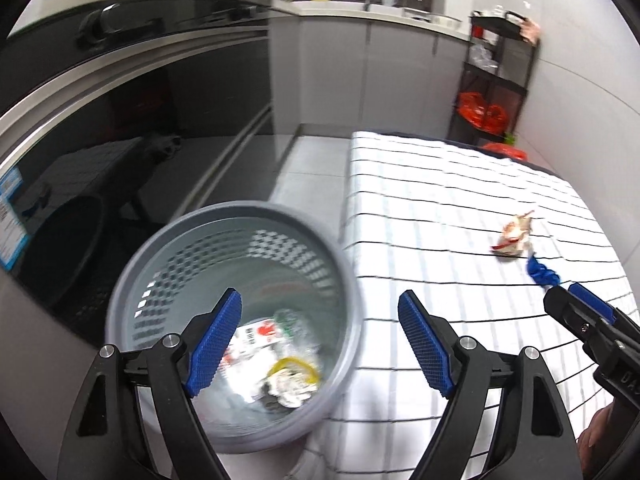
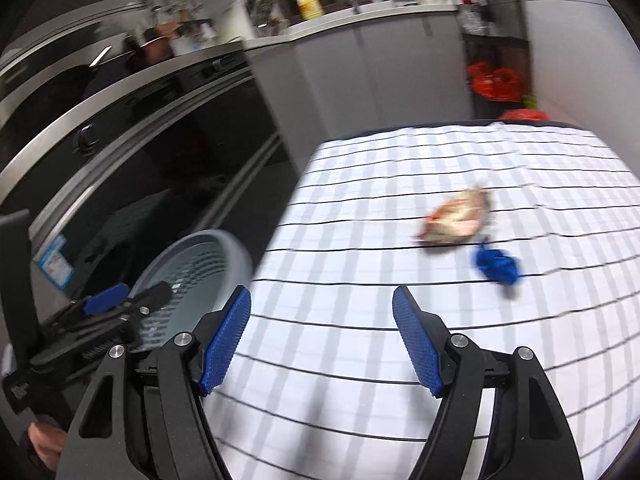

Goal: Collect trash

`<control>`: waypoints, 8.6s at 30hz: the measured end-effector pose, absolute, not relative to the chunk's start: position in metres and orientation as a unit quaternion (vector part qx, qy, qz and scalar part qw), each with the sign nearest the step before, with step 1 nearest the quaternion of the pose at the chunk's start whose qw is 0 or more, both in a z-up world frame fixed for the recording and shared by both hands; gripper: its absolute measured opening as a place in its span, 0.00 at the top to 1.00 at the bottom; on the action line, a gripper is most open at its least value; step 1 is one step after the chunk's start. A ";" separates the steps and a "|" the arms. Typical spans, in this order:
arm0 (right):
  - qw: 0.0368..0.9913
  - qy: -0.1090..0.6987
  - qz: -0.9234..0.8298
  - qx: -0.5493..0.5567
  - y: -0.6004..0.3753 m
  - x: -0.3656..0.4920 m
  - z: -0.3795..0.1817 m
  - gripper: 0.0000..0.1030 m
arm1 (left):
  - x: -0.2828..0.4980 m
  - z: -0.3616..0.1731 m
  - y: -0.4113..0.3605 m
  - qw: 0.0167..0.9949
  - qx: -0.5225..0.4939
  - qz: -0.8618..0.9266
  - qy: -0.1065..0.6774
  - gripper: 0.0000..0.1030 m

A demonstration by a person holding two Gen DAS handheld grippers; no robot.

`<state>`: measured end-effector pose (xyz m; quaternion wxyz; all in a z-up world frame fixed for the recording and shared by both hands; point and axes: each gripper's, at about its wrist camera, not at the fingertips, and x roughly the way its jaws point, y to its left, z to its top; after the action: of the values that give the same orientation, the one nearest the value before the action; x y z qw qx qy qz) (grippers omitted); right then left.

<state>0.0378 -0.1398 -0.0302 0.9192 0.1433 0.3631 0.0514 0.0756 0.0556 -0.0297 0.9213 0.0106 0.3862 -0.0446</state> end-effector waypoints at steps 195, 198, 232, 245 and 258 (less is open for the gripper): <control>0.900 0.384 0.202 0.046 0.019 0.075 -0.016 0.34 | 0.046 -0.025 0.167 0.919 -0.024 0.073 0.386 0.22; 0.901 0.383 0.200 0.040 0.019 0.074 -0.014 0.32 | 0.042 -0.021 0.166 0.923 -0.027 0.075 0.377 0.14; 0.906 0.376 0.190 0.040 0.022 0.063 -0.004 0.29 | 0.028 -0.009 0.172 0.928 -0.024 0.102 0.357 0.06; 0.906 0.375 0.191 0.042 0.022 0.061 -0.002 0.29 | 0.025 -0.007 0.177 0.929 -0.022 0.126 0.348 0.06; 0.906 0.374 0.193 0.042 0.025 0.058 -0.002 0.29 | 0.029 -0.013 0.178 0.922 -0.028 0.127 0.365 0.06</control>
<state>0.0585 0.0249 -0.0017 0.9059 0.0418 0.3745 0.1932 0.0294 0.1784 -0.0127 0.9219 -0.0283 0.3646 0.1275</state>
